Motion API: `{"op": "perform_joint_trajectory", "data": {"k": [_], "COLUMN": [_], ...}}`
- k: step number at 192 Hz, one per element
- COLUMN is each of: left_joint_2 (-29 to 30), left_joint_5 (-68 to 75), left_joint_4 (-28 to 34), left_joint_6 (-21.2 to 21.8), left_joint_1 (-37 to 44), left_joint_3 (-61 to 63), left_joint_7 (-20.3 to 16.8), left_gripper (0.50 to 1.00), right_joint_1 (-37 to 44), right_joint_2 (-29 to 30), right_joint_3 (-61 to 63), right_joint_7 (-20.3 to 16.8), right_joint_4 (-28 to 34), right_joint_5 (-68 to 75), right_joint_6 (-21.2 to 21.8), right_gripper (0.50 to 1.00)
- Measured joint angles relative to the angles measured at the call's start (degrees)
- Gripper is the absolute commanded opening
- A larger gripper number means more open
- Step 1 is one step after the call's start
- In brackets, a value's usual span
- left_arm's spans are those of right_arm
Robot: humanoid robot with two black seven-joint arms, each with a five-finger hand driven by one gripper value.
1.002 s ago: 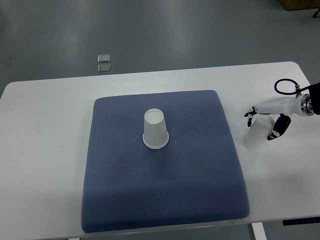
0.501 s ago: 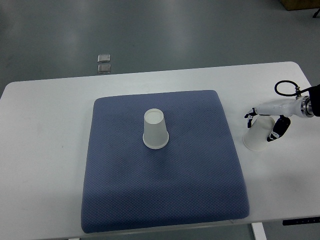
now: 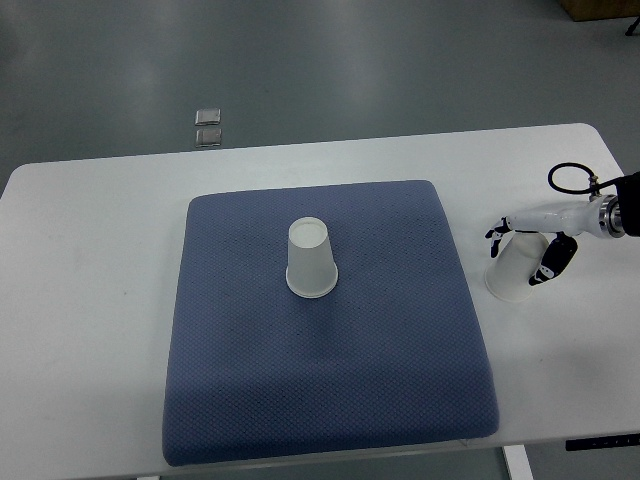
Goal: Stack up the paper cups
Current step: 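Close the right hand fingers around the white paper cup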
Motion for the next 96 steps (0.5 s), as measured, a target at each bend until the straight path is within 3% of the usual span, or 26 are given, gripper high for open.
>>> {"op": "perform_joint_trajectory", "data": {"k": [19, 60, 96], "left_joint_2": [0.0, 0.0, 0.0], "left_joint_5": [0.0, 0.0, 0.0], "left_joint_4": [0.0, 0.0, 0.0], "left_joint_6": [0.0, 0.0, 0.0], "left_joint_1": [0.0, 0.0, 0.0], "left_joint_3": [0.0, 0.0, 0.0], "left_joint_7": [0.0, 0.0, 0.0], "left_gripper": [1.000, 1.000, 1.000], "right_joint_1": [0.0, -0.2, -0.7], "right_joint_2": [0.0, 0.2, 0.5], "right_joint_3": [0.0, 0.0, 0.2], "right_joint_7": [0.0, 0.1, 0.2], "right_joint_4": [0.0, 0.0, 0.0], "right_joint_5": [0.4, 0.7, 1.2], "right_joint_6": [0.2, 0.4, 0.6], "right_gripper": [0.889, 0.803, 0.803]}}
